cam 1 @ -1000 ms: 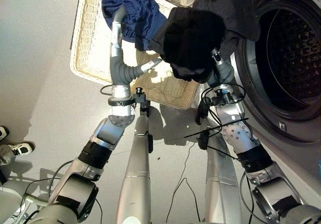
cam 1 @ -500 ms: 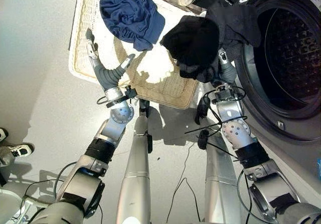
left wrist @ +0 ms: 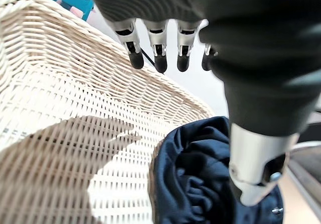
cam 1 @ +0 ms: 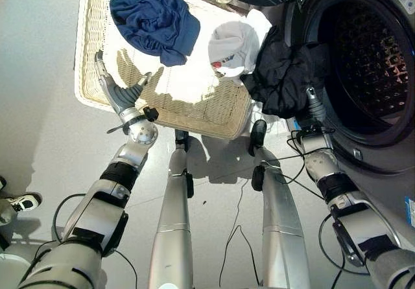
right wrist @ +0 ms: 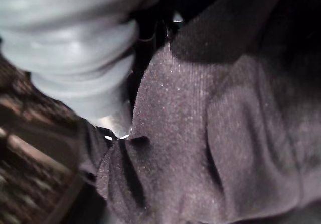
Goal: Put the clothes into the washing machine.
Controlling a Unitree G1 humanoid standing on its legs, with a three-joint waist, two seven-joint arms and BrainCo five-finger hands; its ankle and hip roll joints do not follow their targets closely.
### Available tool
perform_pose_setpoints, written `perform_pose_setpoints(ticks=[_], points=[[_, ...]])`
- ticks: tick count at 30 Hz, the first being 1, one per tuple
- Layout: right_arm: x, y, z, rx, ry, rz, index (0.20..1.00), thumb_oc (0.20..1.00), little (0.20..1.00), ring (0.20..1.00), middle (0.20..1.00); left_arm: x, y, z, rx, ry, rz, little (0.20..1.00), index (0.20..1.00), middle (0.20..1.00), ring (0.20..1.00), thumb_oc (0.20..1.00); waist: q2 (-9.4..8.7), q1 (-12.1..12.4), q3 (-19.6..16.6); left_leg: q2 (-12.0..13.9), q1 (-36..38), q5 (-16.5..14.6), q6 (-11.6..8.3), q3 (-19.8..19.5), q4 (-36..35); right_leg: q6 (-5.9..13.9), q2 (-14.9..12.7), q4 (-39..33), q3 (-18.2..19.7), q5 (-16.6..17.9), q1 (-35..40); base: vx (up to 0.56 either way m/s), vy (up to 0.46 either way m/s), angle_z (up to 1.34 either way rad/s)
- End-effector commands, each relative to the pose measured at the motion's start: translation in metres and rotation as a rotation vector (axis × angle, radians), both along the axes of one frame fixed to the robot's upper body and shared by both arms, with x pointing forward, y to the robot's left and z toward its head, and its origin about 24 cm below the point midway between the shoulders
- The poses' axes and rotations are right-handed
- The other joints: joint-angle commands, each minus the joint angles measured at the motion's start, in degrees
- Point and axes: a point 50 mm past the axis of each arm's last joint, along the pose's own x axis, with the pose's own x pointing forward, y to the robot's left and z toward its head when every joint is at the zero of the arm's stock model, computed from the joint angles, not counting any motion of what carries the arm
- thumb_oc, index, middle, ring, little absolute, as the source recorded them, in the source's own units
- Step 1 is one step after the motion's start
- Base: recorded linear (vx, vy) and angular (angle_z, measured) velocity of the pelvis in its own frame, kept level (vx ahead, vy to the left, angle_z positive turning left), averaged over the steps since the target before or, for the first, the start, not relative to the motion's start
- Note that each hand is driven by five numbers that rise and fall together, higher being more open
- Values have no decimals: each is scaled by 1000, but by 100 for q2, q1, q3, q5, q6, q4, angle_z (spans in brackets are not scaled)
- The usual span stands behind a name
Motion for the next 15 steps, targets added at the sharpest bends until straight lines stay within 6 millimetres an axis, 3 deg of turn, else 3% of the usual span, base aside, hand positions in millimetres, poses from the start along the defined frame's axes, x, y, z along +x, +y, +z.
perform_pose_setpoints(ticks=[1,2,4,6,8,9,10,15], points=[[-32,-90,69,176,-204,-457,200,200,200,200,200,-5,10,3,14,-46,-1,1000,1000,1000,1000,1000,34,148,-10,-422,-84,-308,369,228,489,425,369,-491,-346,568,245,-5,-11,-4],[-36,-94,73,176,-209,-498,200,200,200,200,200,-6,9,2,19,-44,-2,1000,1000,1000,1000,1000,29,156,-10,-421,-85,-311,368,222,486,426,370,-484,-355,567,248,-21,-26,-4],[-49,-107,114,137,-263,-636,200,200,200,200,200,-7,12,2,43,-40,4,1000,1000,1000,1000,1000,-16,177,-10,-433,-77,-331,371,173,459,451,390,-550,-394,614,285,-27,-24,-4],[-57,-114,134,108,-290,-678,200,200,200,200,200,-8,18,4,52,-34,8,1000,1000,1000,1000,1000,-59,168,-10,-428,-68,-334,370,142,443,458,406,-613,-387,642,307,0,0,0],[-62,-118,142,100,-303,-700,200,200,200,200,200,-8,22,5,59,-32,10,1000,1000,1000,1000,1000,-98,156,-10,-422,-60,-334,370,120,430,461,418,-644,-383,659,323,-4,-8,-2],[-68,-126,145,81,-300,-727,542,542,542,542,542,-8,25,6,77,-26,13,1000,1000,1000,1000,1000,-146,134,-10,-422,-47,-344,372,91,429,458,427,-656,-377,653,343,0,0,0],[-69,-129,145,62,-288,-738,1000,1000,1000,1000,1000,-7,26,7,88,-25,11,1000,1000,1000,1000,1000,-169,130,-10,-425,-39,-351,372,75,433,454,432,-660,-376,648,355,0,0,0],[-66,-128,148,-48,-244,-735,1000,1000,1000,1000,1000,-4,26,17,121,-34,-4,1000,1000,1000,1000,1000,-169,148,-10,-491,-53,-305,398,20,376,424,421,-723,-385,675,330,0,0,0]])
